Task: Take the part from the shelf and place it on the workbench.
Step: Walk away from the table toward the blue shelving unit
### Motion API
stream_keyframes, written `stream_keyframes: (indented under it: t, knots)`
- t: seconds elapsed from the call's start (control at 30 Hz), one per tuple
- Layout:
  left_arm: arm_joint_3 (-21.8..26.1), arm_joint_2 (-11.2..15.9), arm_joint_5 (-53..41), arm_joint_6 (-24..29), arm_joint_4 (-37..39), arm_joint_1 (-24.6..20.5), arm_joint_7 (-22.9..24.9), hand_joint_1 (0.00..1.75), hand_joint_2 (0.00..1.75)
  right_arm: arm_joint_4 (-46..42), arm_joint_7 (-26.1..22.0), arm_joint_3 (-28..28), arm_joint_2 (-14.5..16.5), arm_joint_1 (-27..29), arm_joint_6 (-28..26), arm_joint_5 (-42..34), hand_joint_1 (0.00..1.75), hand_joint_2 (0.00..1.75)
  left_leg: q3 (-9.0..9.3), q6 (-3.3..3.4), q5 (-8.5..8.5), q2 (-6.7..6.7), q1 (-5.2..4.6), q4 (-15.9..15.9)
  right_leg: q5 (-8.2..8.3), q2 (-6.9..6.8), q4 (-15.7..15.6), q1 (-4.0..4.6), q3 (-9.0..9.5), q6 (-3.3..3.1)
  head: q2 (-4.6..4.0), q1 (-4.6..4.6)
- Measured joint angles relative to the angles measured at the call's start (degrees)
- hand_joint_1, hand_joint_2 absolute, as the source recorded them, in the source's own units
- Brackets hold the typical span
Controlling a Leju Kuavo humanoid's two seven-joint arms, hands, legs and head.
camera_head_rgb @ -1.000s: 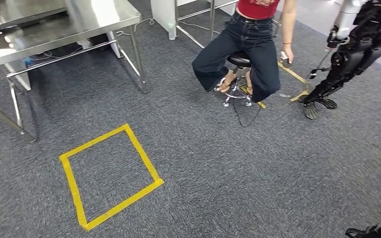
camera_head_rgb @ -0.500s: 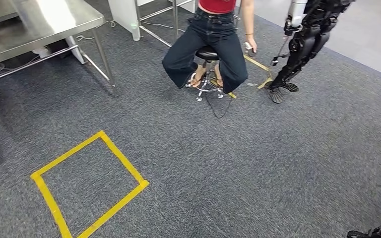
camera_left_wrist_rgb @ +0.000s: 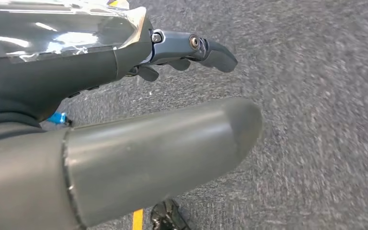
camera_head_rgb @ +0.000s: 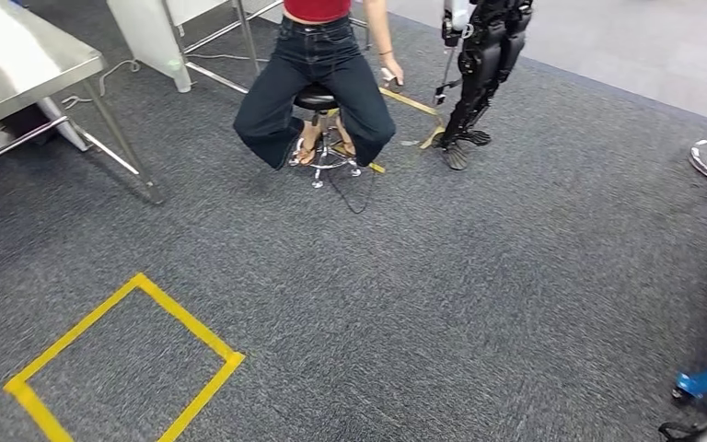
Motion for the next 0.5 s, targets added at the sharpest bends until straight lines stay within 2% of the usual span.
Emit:
stream_keyframes:
  t: [0.03,0.07,0.1,0.13,0.17,0.2,0.23,0.27,0.3,0.37,0.4,0.43,0.47,0.5]
  knots:
    - [0.0,0.0,0.1,0.0,0.0,0.0,0.0,0.0,0.0,1.9,0.5,-1.8,0.0,-0.6,0.0,-0.3,0.0,0.0,1.77,-0.04,2.25,-0.92,0.25,-4.0,-0.05,0.74,0.2,-0.03,0.0,0.12,0.0,0.01]
    - [0.0,0.0,0.2,0.0,0.0,0.0,0.0,0.0,0.0,3.8,0.6,-3.6,0.0,-1.1,0.1,-1.0,0.0,0.0,3.42,-0.11,3.74,-2.24,0.44,-7.6,-0.11,1.41,0.4,0.12,-0.17,0.38,0.0,0.01]
    - [0.0,0.0,0.3,0.1,0.0,0.0,0.0,0.0,0.0,5.8,0.5,-5.5,-0.1,-1.7,0.2,-1.8,0.0,0.0,4.51,-0.05,4.59,-3.3,0.57,-10.2,-0.13,2.06,0.7,0.24,-0.48,0.75,0.0,0.03]
    - [0.0,0.0,0.4,0.2,0.0,0.0,0.0,0.0,0.0,7.9,0.3,-7.3,-0.3,-2.0,0.2,-2.4,0.0,0.0,4.95,0.12,4.72,-4.06,0.52,-11.3,-0.06,2.64,0.8,0.32,-0.81,1.23,0.0,0.05]
    - [0.0,0.0,0.5,0.3,0.0,0.0,0.0,0.0,0.0,9.9,0.1,-9.0,-0.6,-2.3,0.3,-3.2,0.0,0.0,4.96,0.44,4.61,-3.95,0.3,-11.4,0.12,3.23,0.7,0.34,-1.2,1.74,0.0,0.06]
    - [0.0,-0.1,0.7,0.5,0.0,0.0,0.0,0.0,0.0,11.9,-0.3,-10.7,-1.0,-2.4,0.3,-4.1,0.0,0.0,4.87,0.91,4.81,-3.26,0.18,-11.5,0.31,3.84,0.5,0.26,-1.49,2.19,0.0,0.09]
    - [0.0,-0.1,0.8,0.7,0.0,0.0,0.0,0.0,0.0,13.8,-0.8,-12.3,-1.4,-2.4,0.3,-4.8,0.0,0.0,4.88,1.39,5.01,-2.61,0.1,-11.7,0.33,3.73,0.6,0.17,-1.75,2.5,0.0,0.09]
    - [0.0,-0.1,0.9,0.8,0.0,-0.1,0.0,0.0,0.0,15.6,-1.2,-13.8,-1.9,-2.5,0.3,-5.5,0.0,0.0,4.88,1.9,5.2,-1.95,0.11,-11.9,-0.12,2.78,1.5,0.21,-2.39,2.61,0.0,0.15]
    - [0.0,-0.1,0.9,0.9,0.0,0.0,0.0,0.0,0.0,17.3,-1.6,-15.0,-2.3,-2.6,0.4,-5.9,0.0,0.0,4.85,2.33,5.35,-1.22,0.11,-12.1,-1.19,1.31,3.7,0.32,-3.52,2.53,0.0,0.25]
    - [0.0,-0.1,1.3,1.3,0.0,0.1,-0.1,0.0,0.0,21.2,-2.0,-17.1,-3.2,-3.0,0.7,-6.4,0.0,0.0,4.69,2.86,5.39,0.34,-0.16,-12.2,-4.55,-1.77,11.3,0.42,-7.35,2.16,0.0,0.42]
    - [0.1,0.0,1.6,1.5,0.0,0.3,-0.1,0.0,0.0,23.3,-2.2,-17.9,-3.7,-3.1,1.0,-6.5,0.0,0.0,4.62,2.93,5.37,1.19,-0.34,-12.2,-5.97,-2.38,15.2,0.4,-9.29,2.16,0.0,0.44]
    - [0.1,0.0,2.0,1.8,0.0,0.4,-0.1,0.0,0.0,25.5,-2.5,-18.7,-4.2,-3.2,1.2,-6.7,0.0,0.0,4.58,2.98,5.35,2.02,-0.48,-12.1,-6.67,-2.65,17.5,0.35,-10.42,2.32,0.0,0.43]
    - [0.3,0.0,2.3,2.0,0.0,0.4,-0.1,0.0,0.0,28.0,-2.8,-19.5,-4.8,-3.4,1.4,-6.8,0.0,0.0,4.58,3.01,5.33,2.8,-0.57,-12.1,-6.39,-2.84,17.4,0.33,-10.26,2.65,0.0,0.43]
    - [0.4,-0.1,2.6,2.2,0.0,0.4,-0.1,0.0,0.0,30.7,-3.2,-20.2,-5.5,-3.7,1.5,-6.8,0.0,0.0,4.62,3.0,5.3,3.54,-0.64,-12.1,-5.3,-3.17,14.9,0.33,-8.79,3.04,0.0,0.43]
